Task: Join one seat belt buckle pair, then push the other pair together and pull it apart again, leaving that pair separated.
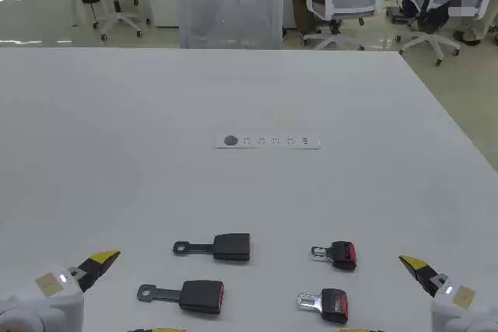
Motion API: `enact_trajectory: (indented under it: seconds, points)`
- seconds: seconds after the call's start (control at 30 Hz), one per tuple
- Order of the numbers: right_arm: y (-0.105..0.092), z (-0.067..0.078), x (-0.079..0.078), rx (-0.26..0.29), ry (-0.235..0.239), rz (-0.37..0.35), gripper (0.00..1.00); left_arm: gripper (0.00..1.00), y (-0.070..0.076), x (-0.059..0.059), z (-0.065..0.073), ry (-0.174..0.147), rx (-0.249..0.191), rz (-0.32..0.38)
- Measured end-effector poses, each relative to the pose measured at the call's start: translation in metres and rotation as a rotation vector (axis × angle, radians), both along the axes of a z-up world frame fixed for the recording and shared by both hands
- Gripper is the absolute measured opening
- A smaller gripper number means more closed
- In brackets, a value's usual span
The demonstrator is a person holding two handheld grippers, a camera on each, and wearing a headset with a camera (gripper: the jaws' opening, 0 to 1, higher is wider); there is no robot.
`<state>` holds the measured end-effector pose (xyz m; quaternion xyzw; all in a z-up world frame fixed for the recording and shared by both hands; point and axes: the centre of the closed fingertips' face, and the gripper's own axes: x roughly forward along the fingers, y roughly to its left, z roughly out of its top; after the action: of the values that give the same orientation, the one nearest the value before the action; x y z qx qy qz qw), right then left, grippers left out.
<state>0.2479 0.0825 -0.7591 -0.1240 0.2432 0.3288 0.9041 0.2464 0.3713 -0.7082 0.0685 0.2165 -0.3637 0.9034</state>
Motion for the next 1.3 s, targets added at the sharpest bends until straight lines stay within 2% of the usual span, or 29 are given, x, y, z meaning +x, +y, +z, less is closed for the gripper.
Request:
enact_trajectory:
  seconds: [0.13, 0.2, 0.23, 0.33, 0.53, 0.8, 1.3]
  points:
    - [0.0023, 0.0008, 0.0008, -0.001, -0.001, 0.005, 1.0, 1.0, -0.0012, 0.002, 0.0023, -0.001, -0.005, 0.0]
    - [0.0028, 0.0012, 0.0013, 0.0, -0.001, 0.005, 1.0, 1.0, -0.0026, 0.0037, 0.0047, 0.011, -0.036, 0.004]
    - [0.003, 0.0013, 0.0017, -0.001, -0.002, 0.005, 1.0, 1.0, -0.0024, 0.0046, 0.0051, 0.005, -0.037, 0.005]
    - [0.0035, 0.0015, 0.0021, -0.001, -0.001, 0.007, 1.0, 1.0, -0.0022, 0.006, 0.0031, 0.008, -0.024, 0.001]
    - [0.0027, 0.0019, 0.0025, -0.002, -0.003, 0.007, 1.0, 1.0, -0.0018, 0.0068, 0.0035, 0.005, -0.025, 0.003]
    - [0.0018, 0.0003, 0.0008, -0.002, 0.007, 0.013, 1.0, 1.0, -0.0017, 0.0042, -0.0001, 0.014, -0.009, -0.005]
    - [0.0038, -0.0015, -0.0005, 0.001, 0.014, 0.019, 0.98, 1.0, 0.0032, 0.0051, 0.0017, 0.009, -0.001, 0.006]
